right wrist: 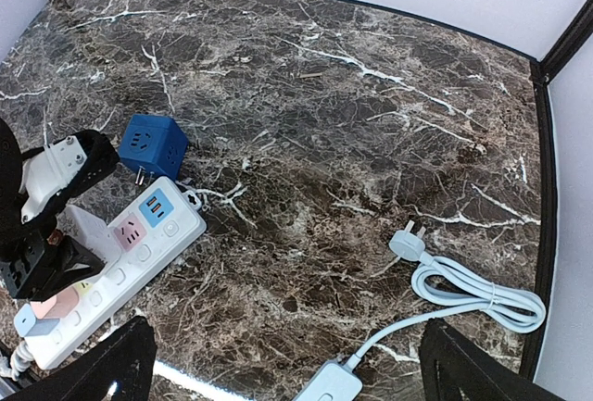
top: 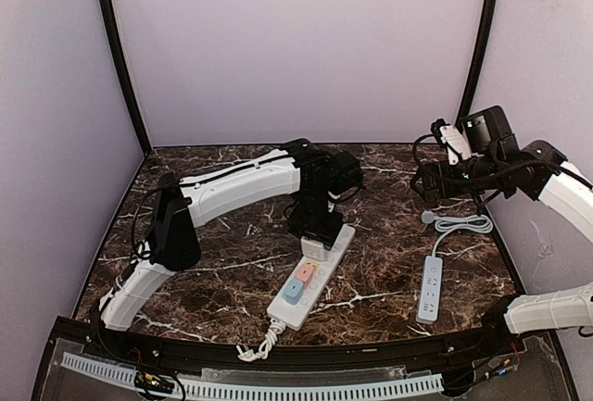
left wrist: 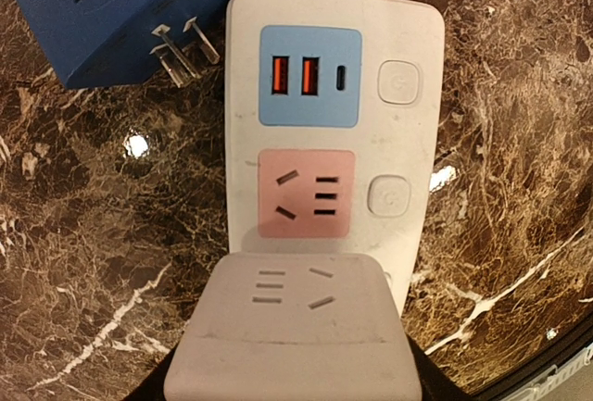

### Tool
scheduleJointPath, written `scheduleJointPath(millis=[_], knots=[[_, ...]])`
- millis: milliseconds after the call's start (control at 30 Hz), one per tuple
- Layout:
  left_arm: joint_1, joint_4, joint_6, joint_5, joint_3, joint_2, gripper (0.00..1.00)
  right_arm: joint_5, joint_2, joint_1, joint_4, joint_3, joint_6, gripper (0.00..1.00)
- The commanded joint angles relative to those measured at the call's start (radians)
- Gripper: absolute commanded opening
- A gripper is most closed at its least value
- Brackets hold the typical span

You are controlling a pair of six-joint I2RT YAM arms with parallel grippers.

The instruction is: Insert the plug

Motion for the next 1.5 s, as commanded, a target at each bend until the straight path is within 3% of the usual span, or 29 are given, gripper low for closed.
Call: scheduleJointPath(millis=[0, 433, 867, 1300, 1467], knots=[[-0.028, -0.009, -0.008, 0.037, -0.022, 0.096, 0.01, 0.005, -0.002, -0.006, -0.004, 0.002, -0.011, 0.99], [-0.041, 0.0, -0.049, 0.003, -0.022, 0.127, 0.01, 0.007, -0.003, -0.006, -0.004, -0.007, -0.009, 0.99], [-0.056, 0.019, 0.02, -0.025, -0.034, 0.172, 0.01, 0.013, -0.008, -0.006, -0.015, -0.008, -0.004, 0.99], [-0.047, 0.093, -0.046, 0.088, -0.118, 0.171, 0.01, 0.018, 0.0, -0.005, -0.023, 0.002, 0.0, 0.99], [-0.047, 0.112, -0.006, 0.081, -0.116, 0.172, 0.01, 0.014, 0.002, -0.006, -0.023, 0.001, 0.002, 0.99]])
